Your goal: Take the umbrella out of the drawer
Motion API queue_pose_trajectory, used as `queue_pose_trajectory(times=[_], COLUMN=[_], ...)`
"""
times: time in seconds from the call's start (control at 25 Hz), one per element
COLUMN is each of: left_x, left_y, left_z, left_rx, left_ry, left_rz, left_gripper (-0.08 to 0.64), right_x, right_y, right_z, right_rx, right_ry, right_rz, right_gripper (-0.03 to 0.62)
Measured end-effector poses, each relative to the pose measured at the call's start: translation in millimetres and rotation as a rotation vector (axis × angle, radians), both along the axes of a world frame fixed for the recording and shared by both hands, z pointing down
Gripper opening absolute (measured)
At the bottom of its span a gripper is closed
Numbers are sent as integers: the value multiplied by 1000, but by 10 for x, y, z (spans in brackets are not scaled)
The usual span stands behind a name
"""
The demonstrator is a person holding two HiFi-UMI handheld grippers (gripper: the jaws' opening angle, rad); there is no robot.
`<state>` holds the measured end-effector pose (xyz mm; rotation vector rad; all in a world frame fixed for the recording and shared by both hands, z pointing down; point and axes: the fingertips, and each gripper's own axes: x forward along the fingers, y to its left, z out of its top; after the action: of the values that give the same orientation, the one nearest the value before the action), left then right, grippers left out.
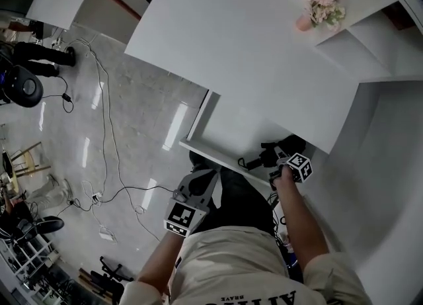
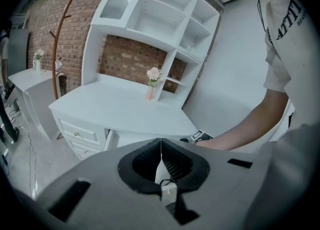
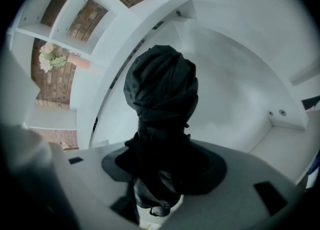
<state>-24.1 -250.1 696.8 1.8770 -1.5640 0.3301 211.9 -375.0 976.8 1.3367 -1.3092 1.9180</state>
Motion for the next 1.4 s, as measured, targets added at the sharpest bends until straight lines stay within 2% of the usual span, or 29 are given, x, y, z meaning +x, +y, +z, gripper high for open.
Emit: queue_pose_trajectory(times=[0.16, 0.52, 0.8, 1.16, 1.4], left_x=[-23, -14, -36, -309, -511], left_y=[-49, -182, -227, 44, 250], left_z=[-52, -183, -339, -508, -566], left_rx=[19, 69, 108, 132, 149], left_ry=[-13, -43, -83, -110, -113], left_rz=[14, 50, 50, -11, -2], left_gripper=[25, 25, 25, 25, 25], right_x=[-80, -72, -104, -473, -736], right_y=[19, -3, -34, -178, -127], right_z=[-226, -574, -865, -1432, -1764], right_rx=[10, 26, 69, 247, 359], right_ry=[-44, -122, -163, -231, -244], right_rz=[-14, 71, 45, -130, -219], right_gripper=[245, 244, 244, 244, 244])
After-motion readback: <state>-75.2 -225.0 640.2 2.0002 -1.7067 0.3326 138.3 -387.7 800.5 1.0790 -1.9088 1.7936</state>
